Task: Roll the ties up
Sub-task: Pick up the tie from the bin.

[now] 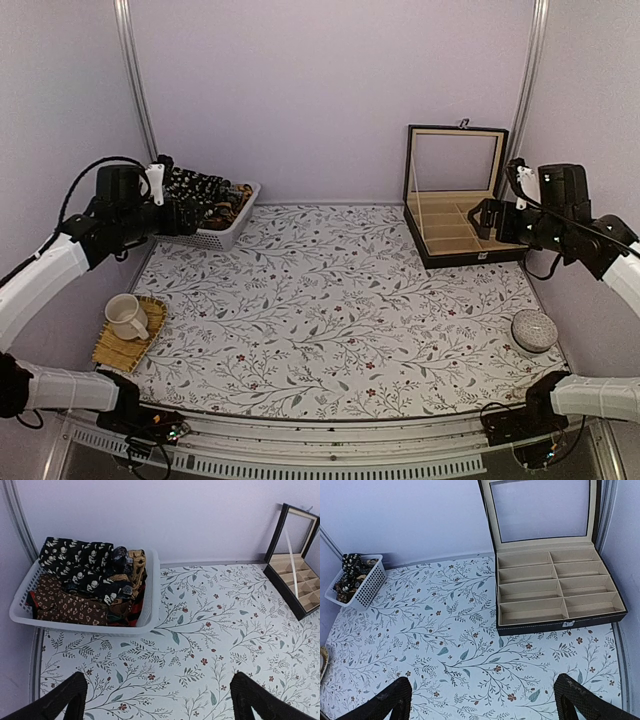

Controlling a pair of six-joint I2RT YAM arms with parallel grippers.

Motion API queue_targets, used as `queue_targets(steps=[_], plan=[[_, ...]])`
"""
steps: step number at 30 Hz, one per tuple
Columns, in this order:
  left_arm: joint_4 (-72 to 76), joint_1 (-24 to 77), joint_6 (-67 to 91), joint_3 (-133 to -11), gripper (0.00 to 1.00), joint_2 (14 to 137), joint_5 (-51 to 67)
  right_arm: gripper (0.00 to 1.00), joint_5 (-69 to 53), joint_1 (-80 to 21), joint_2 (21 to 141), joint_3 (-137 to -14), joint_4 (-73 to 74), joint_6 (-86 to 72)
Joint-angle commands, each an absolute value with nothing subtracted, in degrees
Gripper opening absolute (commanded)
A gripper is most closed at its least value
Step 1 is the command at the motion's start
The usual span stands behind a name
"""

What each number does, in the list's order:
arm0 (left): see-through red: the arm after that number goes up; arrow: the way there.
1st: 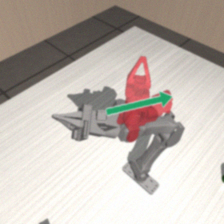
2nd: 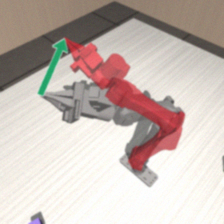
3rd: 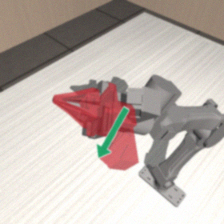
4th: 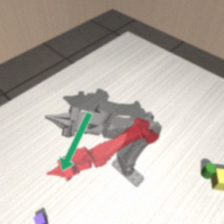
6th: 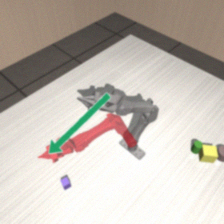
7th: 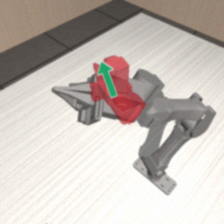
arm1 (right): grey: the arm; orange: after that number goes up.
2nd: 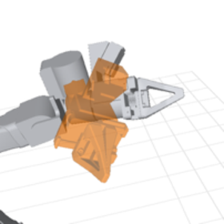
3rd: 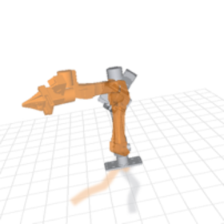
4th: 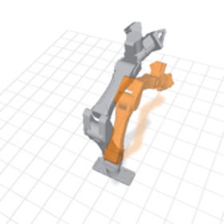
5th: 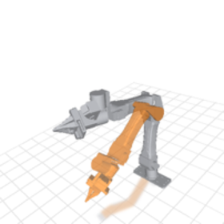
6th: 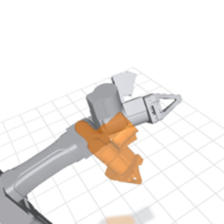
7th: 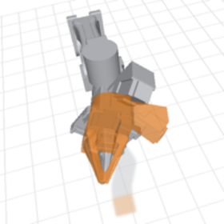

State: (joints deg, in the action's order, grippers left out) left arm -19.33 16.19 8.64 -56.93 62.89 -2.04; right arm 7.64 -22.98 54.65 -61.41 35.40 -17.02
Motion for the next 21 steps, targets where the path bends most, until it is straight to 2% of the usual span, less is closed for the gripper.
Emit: queue_targets(steps=[1,8,12,21], plan=[[-16.6,12.4,9.7,-60.3,1.0,66.0,0.9,1.0,6.4,-23.1,52.4,-61.0,32.1,-17.7],[-12.2,5.7,13.5,-67.4,1.0,77.7,4.1,1.0,2.1,-23.0,54.7,-57.1,26.6,-20.3],[-10.4,4.6,12.5,-72.6,1.0,85.9,1.0,1.0,-0.2,-22.9,56.5,-53.8,23.1,-22.0],[-16.1,3.9,9.0,-92.2,0.93,108.7,0.1,1.0,-4.2,-22.8,59.4,-52.2,20.3,-22.5]])
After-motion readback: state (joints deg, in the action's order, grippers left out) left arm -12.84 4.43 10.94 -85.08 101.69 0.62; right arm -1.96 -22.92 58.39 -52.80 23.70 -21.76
